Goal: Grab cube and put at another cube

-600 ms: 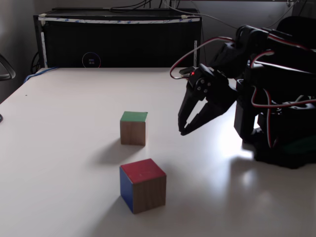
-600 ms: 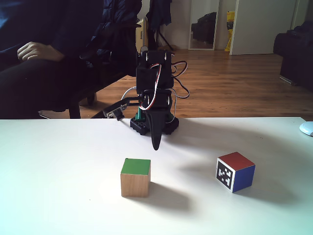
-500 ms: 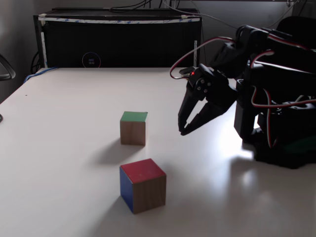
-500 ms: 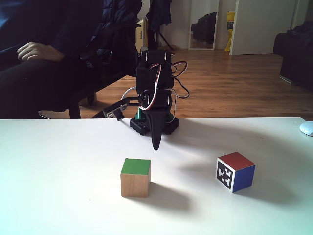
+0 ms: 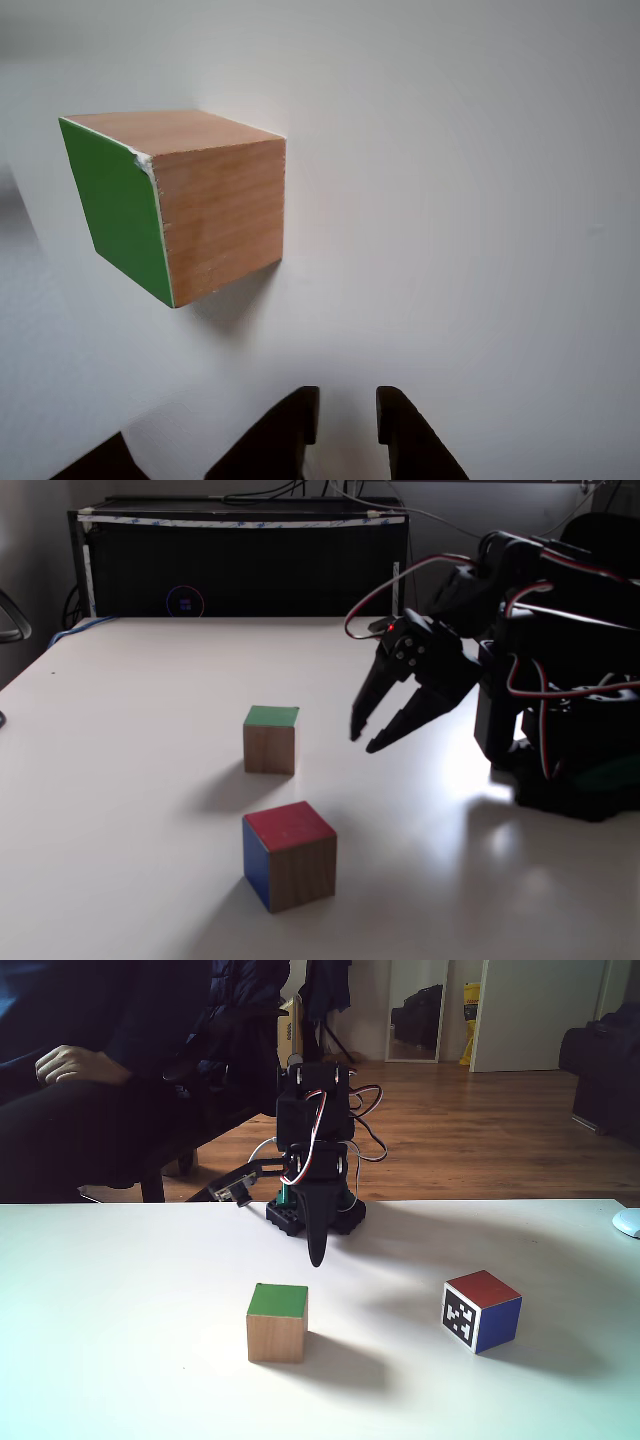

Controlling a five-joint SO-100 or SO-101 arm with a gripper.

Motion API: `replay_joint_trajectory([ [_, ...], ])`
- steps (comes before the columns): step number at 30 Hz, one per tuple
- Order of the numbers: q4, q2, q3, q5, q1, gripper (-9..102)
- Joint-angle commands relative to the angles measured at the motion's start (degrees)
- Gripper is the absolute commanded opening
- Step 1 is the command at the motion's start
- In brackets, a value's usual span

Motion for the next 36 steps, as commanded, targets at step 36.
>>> replay_joint_trajectory([
  [36,-5.3,-87.2,-60.5,-0.6,3.6,34],
])
